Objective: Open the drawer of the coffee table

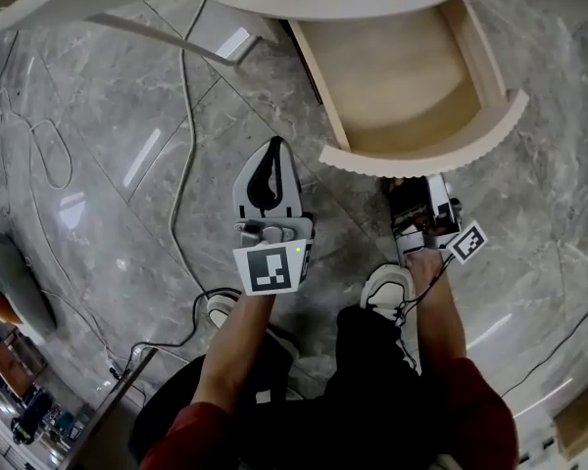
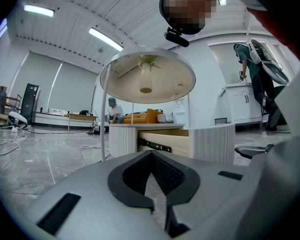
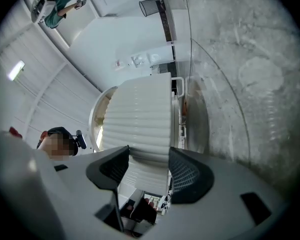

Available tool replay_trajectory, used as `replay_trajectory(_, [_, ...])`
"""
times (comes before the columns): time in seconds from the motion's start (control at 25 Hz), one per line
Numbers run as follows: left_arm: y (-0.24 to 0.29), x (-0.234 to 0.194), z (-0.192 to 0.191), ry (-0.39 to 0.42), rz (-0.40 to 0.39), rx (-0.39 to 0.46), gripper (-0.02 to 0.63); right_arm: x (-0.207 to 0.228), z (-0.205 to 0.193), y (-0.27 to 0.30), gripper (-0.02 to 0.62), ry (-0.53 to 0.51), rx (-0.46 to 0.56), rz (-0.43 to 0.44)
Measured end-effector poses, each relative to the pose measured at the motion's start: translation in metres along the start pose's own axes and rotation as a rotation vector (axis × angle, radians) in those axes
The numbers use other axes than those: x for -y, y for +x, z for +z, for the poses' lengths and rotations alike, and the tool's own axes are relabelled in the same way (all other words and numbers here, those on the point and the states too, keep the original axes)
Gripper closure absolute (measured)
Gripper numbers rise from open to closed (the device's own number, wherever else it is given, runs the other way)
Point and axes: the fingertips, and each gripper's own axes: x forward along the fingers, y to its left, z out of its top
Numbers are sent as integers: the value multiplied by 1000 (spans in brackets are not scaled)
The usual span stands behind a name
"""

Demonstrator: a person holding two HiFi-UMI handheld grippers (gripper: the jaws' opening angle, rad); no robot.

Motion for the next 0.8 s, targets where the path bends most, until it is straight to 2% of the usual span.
replay_trajectory(0.24, [5,2,5,-48,20,20,592,-3,-2,-10,337,-4,6,-8])
replay_trajectory(0.4, [2,7,2,5,-14,13,592,-1,-1,-10,337,2,7,-23])
replay_trajectory(0.64, [3,5,10,31,-26,32,592,-11,10,-28,322,-56,32,-129])
replay_trajectory(0.72, [5,7,19,56,-57,53,592,-23,12,-30,321,-97,23,-156])
replay_trajectory(0.8, [8,14,27,87,-156,38,592,-38,7,-25,321,-158,-18,-180])
